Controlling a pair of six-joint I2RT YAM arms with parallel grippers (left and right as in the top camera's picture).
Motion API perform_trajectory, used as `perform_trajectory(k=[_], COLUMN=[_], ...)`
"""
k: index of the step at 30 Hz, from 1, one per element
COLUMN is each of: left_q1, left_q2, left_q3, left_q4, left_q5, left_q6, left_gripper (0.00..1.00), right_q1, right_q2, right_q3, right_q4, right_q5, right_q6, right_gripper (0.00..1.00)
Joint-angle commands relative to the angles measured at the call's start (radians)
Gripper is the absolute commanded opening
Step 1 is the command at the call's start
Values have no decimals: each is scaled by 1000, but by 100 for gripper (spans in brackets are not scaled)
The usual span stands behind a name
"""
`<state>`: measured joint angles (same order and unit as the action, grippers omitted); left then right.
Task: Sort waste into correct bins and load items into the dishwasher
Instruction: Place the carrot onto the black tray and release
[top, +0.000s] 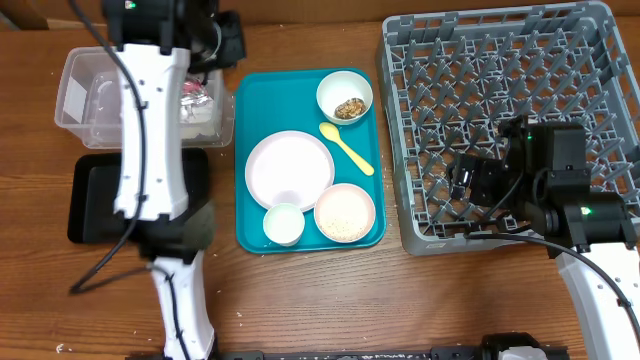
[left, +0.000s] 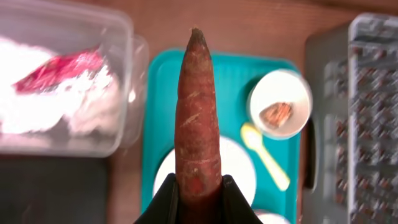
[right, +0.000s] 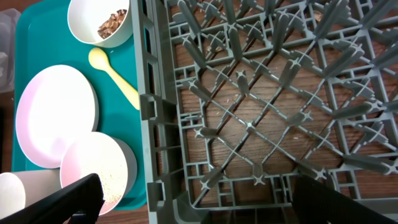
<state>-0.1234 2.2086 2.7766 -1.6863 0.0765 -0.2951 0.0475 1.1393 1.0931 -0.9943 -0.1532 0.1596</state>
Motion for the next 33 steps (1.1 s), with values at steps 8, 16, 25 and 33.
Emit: perform_trajectory(k=[8,16,25,33], left_q1=[221,449,488,485], left_q2=[-455,-486,-390,-405], left_q3=[-897,-1406,-1603,-1410], left_q4=[68,550,928,787], left_q5=[-338,-293,-257,-135], left_q6=[-449,-618,-600,-233], left_gripper=[4,4,62,94], right_q1=[4,4,4,4], right_q2=[-2,-2,-2,-2], right_q3=[28,28,28,28], right_q4=[13,26,16,20], right_q5=[-6,-19,-33,-32], right_q6=[-3,-3,-3,-3], right_gripper=[100,100,100,100])
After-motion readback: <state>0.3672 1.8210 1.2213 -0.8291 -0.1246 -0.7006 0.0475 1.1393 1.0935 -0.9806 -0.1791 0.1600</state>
